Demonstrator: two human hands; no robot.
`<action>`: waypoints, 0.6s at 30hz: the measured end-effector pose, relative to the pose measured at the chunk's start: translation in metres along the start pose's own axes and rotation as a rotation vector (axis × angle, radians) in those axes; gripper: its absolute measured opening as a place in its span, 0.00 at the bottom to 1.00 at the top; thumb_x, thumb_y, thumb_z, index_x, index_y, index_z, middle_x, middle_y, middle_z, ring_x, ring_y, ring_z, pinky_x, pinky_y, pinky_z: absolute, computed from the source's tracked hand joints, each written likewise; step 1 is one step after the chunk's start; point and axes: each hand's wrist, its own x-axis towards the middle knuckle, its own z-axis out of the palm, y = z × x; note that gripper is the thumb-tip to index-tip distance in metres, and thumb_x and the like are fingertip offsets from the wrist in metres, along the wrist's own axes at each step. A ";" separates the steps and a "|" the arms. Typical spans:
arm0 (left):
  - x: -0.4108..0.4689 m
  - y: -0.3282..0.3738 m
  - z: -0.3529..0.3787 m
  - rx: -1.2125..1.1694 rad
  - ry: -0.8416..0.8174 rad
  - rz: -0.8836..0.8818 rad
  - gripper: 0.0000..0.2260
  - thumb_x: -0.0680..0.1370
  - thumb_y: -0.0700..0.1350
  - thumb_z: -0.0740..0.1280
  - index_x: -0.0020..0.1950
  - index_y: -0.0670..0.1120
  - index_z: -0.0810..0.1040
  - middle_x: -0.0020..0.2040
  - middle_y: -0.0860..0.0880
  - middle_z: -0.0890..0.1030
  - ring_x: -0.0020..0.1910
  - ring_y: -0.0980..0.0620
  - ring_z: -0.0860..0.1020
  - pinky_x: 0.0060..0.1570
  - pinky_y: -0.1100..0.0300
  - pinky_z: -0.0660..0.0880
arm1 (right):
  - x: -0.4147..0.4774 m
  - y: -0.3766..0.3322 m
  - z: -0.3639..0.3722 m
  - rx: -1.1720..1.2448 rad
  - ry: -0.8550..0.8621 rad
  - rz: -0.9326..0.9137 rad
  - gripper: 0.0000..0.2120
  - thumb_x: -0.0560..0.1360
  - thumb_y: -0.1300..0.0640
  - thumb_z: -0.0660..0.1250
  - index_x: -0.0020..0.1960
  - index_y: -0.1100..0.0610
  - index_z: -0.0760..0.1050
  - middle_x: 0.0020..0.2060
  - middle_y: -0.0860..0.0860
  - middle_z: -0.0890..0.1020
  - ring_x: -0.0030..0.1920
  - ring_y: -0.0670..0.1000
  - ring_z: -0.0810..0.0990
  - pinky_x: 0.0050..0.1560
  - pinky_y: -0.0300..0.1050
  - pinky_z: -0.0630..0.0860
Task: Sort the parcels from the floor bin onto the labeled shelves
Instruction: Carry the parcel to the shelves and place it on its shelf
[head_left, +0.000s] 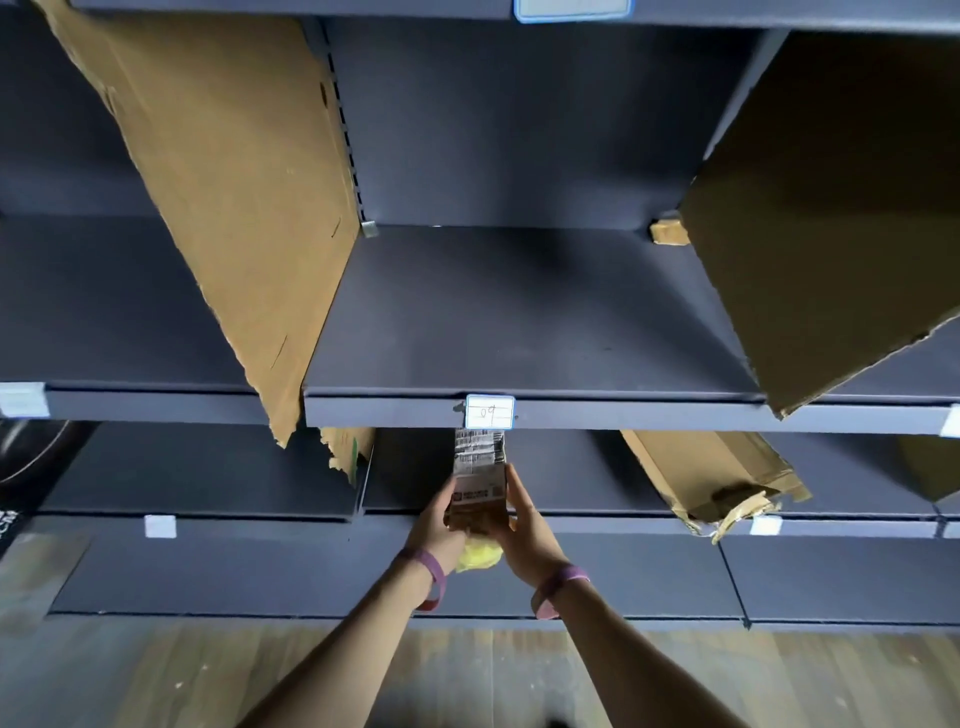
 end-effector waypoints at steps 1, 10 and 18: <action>0.007 0.001 -0.001 0.002 0.000 0.005 0.27 0.76 0.34 0.61 0.71 0.58 0.67 0.60 0.54 0.78 0.60 0.53 0.75 0.63 0.56 0.72 | 0.005 -0.003 -0.002 -0.010 0.004 0.001 0.33 0.79 0.67 0.62 0.75 0.42 0.55 0.53 0.40 0.80 0.50 0.33 0.80 0.48 0.26 0.73; 0.005 -0.003 -0.004 0.104 0.117 0.097 0.25 0.77 0.33 0.62 0.72 0.49 0.67 0.66 0.52 0.72 0.66 0.48 0.71 0.64 0.55 0.70 | -0.003 -0.003 -0.006 -0.220 0.073 -0.097 0.28 0.81 0.58 0.62 0.74 0.39 0.54 0.65 0.37 0.72 0.64 0.47 0.74 0.61 0.32 0.71; -0.040 -0.044 0.004 0.455 0.077 0.237 0.29 0.78 0.35 0.62 0.75 0.54 0.58 0.75 0.54 0.61 0.73 0.55 0.62 0.62 0.71 0.60 | -0.041 0.040 -0.002 -0.711 -0.020 -0.147 0.33 0.81 0.59 0.58 0.78 0.42 0.46 0.79 0.45 0.52 0.77 0.51 0.58 0.69 0.44 0.67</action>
